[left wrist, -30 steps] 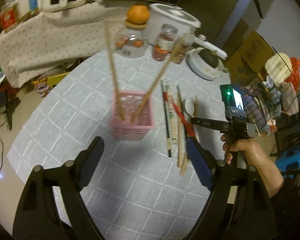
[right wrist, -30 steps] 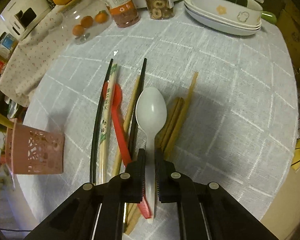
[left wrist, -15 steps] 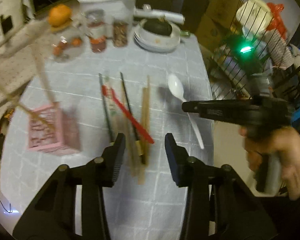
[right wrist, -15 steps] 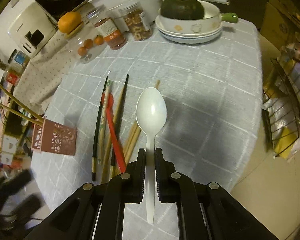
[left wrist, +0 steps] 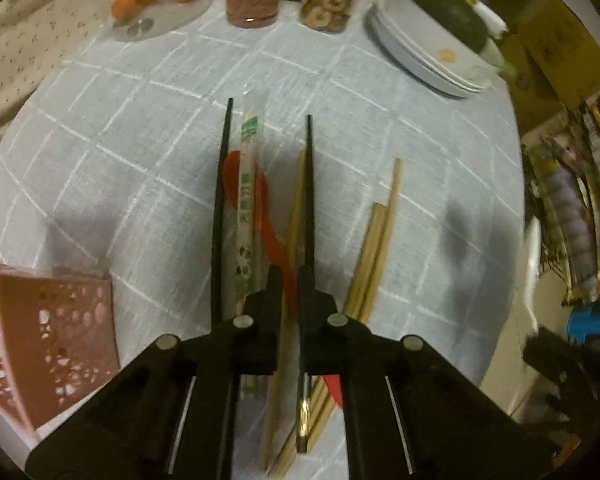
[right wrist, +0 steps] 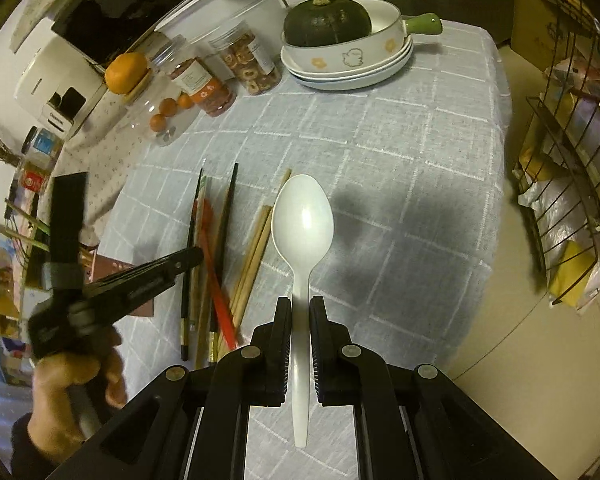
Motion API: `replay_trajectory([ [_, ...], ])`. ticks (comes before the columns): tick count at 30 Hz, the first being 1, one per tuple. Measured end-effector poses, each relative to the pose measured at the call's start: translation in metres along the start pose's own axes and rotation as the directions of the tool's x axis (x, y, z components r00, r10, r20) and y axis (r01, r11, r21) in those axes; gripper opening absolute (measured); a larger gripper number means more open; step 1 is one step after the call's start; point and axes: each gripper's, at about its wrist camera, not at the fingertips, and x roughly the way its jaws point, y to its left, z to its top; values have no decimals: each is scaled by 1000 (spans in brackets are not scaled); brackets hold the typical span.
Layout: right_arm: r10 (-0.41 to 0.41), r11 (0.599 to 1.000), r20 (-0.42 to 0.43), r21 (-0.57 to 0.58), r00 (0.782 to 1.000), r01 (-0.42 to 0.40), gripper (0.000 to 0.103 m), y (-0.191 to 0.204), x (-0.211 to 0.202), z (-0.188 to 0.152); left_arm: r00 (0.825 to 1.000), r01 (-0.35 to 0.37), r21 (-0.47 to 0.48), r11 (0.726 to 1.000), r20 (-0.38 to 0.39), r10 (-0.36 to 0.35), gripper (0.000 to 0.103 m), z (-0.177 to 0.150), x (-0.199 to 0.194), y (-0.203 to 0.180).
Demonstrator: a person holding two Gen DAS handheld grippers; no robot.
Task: Organize utensils
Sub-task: 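Grasp the red plastic spoon with the left gripper while the right gripper holds the white spoon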
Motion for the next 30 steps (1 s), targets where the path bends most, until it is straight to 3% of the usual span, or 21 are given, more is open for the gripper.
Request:
replay_trajectory([
  [5, 2, 1000, -6, -6, 1000, -2, 9, 0, 1, -1, 1000, -15, -31, 999, 18, 15, 8, 6, 6, 2],
  [14, -3, 1000, -10, -11, 1000, 3, 9, 2, 2, -3, 999, 46, -77, 996, 5, -45, 8, 10, 9, 10],
  [18, -4, 1000, -9, -9, 1000, 4, 9, 2, 2, -4, 995, 102, 26, 994, -21, -102, 5, 3, 7, 2],
  [21, -6, 1000, -10, -7, 1000, 6, 9, 2, 2, -4, 994, 105, 84, 991, -40, -102, 4, -4, 5, -5],
  [25, -7, 1000, -9, -5, 1000, 7, 9, 2, 2, -4, 992, 126, 31, 992, -18, -125, 6, 0, -1, -1],
  [30, -8, 1000, -8, -6, 1000, 8, 9, 1, 1, -3, 989, 133, -14, 991, -67, -134, 7, 5, 7, -5],
])
